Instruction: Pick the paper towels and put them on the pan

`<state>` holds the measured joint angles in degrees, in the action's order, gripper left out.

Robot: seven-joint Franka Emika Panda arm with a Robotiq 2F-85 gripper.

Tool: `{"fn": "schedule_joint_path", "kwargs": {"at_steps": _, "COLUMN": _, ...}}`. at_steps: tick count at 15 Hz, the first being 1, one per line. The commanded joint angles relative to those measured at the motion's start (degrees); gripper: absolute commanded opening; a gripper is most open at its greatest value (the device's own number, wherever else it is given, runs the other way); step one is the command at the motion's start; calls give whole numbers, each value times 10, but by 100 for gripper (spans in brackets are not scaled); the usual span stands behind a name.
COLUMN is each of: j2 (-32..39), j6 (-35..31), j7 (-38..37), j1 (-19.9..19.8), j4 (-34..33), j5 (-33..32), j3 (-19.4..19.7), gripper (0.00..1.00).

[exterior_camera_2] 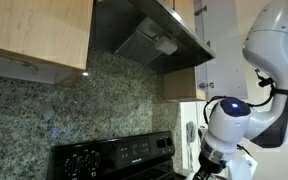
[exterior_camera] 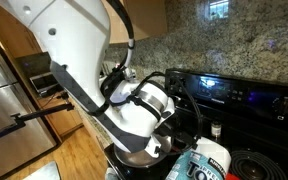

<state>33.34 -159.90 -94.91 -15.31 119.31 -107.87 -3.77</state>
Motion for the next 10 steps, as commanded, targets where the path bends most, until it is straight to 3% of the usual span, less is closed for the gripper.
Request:
{"fn": "schedule_joint_path", "kwargs": {"at_steps": 1, "j2": -27, "j6": -9, "j7": -23, "j1": -7, "j4": 20, "j5": -22, "j3": 0, "gripper": 100}}
{"fn": "schedule_joint_path", "kwargs": {"at_steps": 10, "j2": 24, "j6": -19, "j7": 11, "j1": -31, "j4": -4, "j5": 20, "j3": 8, "gripper": 100}}
